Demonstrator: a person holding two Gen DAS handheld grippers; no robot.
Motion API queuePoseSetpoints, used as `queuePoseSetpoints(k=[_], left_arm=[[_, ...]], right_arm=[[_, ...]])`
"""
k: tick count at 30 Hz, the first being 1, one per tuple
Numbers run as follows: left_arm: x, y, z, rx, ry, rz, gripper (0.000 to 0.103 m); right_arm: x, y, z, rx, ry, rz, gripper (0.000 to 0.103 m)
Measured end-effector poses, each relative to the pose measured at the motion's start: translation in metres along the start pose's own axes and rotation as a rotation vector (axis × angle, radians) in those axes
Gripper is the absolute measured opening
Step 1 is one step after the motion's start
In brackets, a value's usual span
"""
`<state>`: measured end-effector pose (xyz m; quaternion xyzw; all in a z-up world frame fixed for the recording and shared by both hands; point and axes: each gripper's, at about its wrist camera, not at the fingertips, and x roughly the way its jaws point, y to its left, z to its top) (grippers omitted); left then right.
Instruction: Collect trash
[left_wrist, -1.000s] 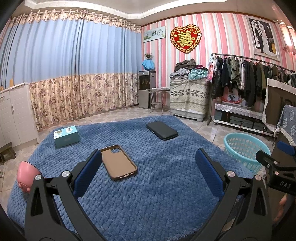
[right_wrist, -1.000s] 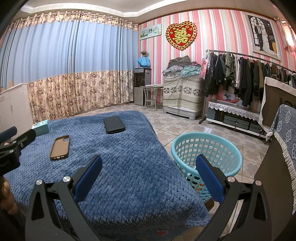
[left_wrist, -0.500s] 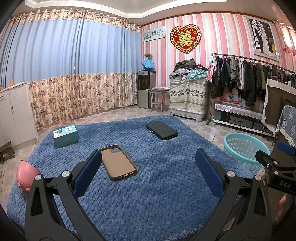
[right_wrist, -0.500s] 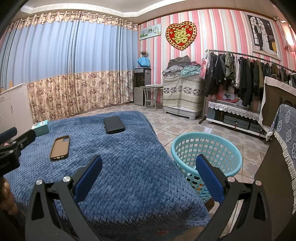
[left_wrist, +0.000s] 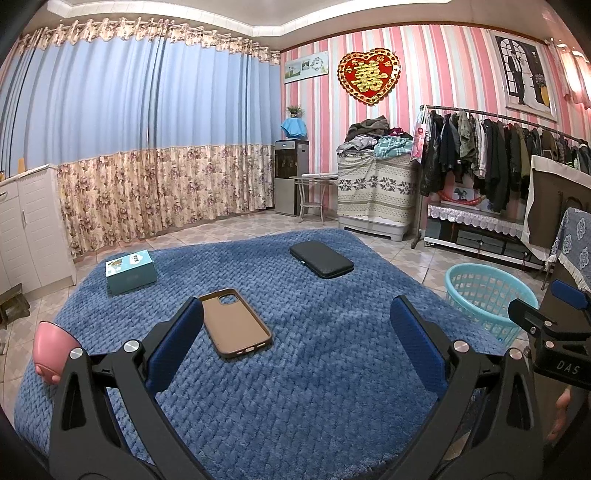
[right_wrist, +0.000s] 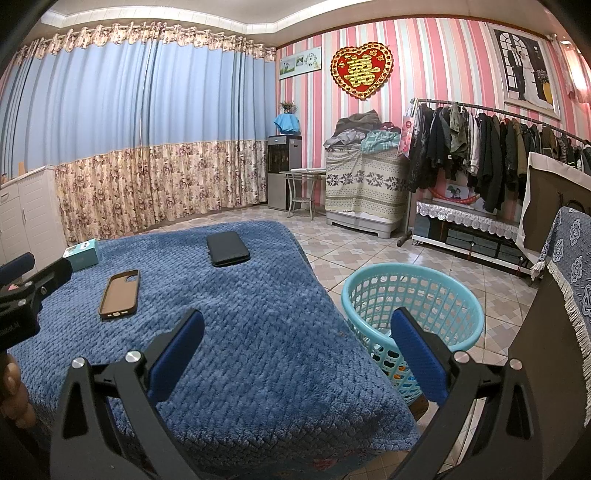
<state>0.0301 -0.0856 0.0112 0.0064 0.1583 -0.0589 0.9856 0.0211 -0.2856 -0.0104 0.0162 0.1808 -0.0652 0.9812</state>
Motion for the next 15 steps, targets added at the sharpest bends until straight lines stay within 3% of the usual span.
queuePoseSetpoints(k=[15], left_arm=[[0.0041, 0.0016, -0.006, 0.02, 0.018, -0.029, 0.098]], right_arm=[[-0.0001, -0.0003, 0.0004, 0.001, -0.001, 0.0, 0.099]])
